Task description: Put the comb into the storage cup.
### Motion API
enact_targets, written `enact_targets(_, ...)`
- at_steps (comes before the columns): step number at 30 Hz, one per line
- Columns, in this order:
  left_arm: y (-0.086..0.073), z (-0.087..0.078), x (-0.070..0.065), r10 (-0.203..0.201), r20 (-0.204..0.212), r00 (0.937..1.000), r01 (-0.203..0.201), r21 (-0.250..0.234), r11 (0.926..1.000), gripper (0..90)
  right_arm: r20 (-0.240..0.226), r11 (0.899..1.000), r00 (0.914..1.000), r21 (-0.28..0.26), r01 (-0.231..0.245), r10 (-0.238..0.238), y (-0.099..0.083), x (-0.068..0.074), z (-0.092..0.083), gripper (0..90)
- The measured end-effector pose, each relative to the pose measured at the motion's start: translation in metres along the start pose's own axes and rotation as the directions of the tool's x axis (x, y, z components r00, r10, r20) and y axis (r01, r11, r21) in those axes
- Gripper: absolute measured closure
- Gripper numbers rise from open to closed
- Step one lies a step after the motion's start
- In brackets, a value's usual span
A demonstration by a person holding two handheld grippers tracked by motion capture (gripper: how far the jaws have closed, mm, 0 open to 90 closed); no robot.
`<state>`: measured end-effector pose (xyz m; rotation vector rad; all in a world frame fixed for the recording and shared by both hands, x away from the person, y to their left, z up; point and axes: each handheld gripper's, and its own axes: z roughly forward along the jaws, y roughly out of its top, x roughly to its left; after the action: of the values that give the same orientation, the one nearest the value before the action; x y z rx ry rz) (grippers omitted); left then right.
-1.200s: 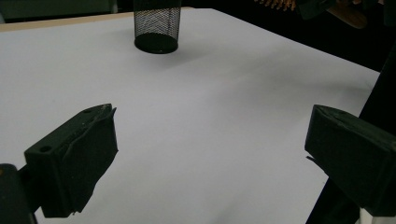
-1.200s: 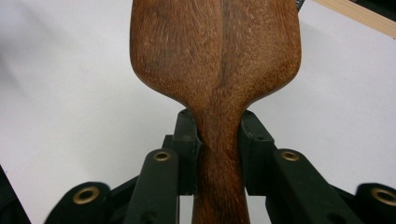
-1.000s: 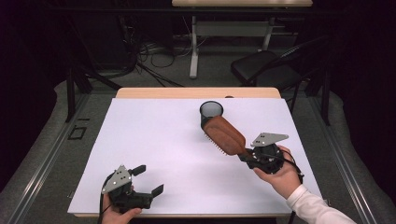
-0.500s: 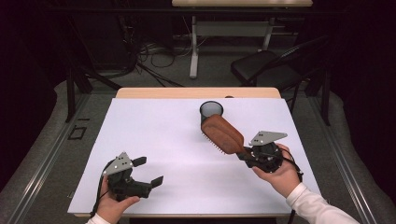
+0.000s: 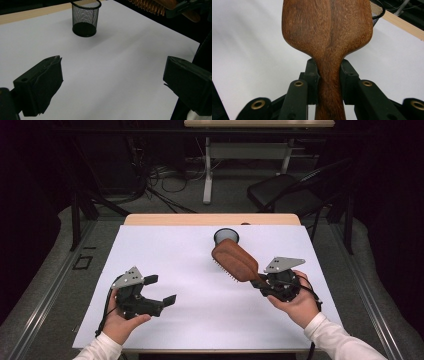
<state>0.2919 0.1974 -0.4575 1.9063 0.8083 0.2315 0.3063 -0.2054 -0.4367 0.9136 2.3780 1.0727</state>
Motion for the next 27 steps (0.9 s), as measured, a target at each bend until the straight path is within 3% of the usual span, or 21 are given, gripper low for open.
enact_targets(9,0.026,0.002,-0.002,0.022,0.003,0.9998,-0.022,-0.001,0.9998,2.8,0.007,1.0,0.9999,-0.019,0.01,-0.01,0.012,-0.002,0.001,71.7)
enact_targets(14,0.036,0.006,-0.001,-0.012,0.02,0.9997,0.012,0.0,0.9999,2.8,0.009,0.999,0.9998,-0.028,0.02,-0.02,0.017,-0.001,0.001,71.7)
enact_targets(27,0.06,0.011,0.003,-0.027,0.014,0.9995,0.028,-0.009,0.9996,2.9,0.015,0.998,0.9993,-0.06,0.036,-0.035,0.031,0.001,0.007,71.7)
